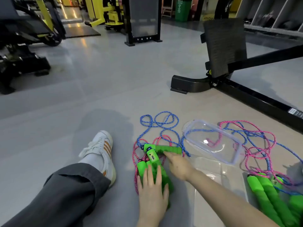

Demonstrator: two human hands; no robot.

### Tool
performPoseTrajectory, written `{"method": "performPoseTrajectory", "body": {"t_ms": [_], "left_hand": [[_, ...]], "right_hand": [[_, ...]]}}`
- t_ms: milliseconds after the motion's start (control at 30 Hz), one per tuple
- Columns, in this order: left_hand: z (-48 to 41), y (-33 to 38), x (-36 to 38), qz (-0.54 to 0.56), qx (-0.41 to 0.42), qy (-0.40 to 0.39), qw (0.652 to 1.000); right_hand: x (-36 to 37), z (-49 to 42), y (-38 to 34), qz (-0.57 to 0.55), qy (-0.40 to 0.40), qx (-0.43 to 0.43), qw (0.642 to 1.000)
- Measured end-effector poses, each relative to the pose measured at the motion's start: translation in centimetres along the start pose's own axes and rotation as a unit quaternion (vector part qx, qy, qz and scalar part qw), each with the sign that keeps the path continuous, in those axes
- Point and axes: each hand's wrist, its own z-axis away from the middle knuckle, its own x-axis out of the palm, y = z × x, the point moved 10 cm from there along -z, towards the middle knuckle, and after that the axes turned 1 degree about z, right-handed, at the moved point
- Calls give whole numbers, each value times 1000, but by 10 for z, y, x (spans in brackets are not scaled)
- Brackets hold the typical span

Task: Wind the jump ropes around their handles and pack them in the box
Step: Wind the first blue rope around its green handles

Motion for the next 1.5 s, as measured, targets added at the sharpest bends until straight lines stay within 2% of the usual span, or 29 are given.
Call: {"method": "performPoseTrajectory", "body": {"t_ms": [100, 233, 400, 533, 633, 733, 800, 900, 967, 1067, 1167, 1367, 1500], "left_hand": [[-19, 6, 17, 16, -21, -61, 998], [-33, 14, 39, -7, -32, -80, 996], [-39, 7, 45, 24, -78, -78, 994], [-48, -7, 46, 74, -63, -57, 994], [-59, -3, 41, 133, -35, -64, 988], [-67, -1, 40, 142, -40, -82, 986], [-69, -4, 44, 93, -44, -78, 992], [-71, 2, 59, 36, -25, -126, 991], [-73, 10, 61, 22, 4, -122, 992], [-67, 31, 61, 21, 101, -116, 988], [-57, 35, 59, 11, 148, -114, 982], [-51, 20, 69, -45, 148, -153, 976], [-34, 24, 62, -59, 129, -135, 981]], "right_hand": [[-15, -23, 22, 47, 29, 33, 998], [-10, -46, 36, 118, -6, 63, 991], [1, -54, 46, 186, -12, 94, 978], [1, -39, 40, 118, 8, 96, 988], [15, -25, 30, 48, -49, 58, 996], [28, -13, 26, 103, -120, -7, 987], [18, -10, 28, 177, -104, -31, 978], [-1, -12, 32, 288, -50, -57, 955], [-4, -16, 38, 335, -46, -59, 939], [-11, -19, 39, 356, -47, -87, 929], [-10, -23, 36, 369, -54, -118, 920], [3, -37, 20, 368, -65, -166, 913], [6, -39, 19, 362, -71, -159, 916]]}}
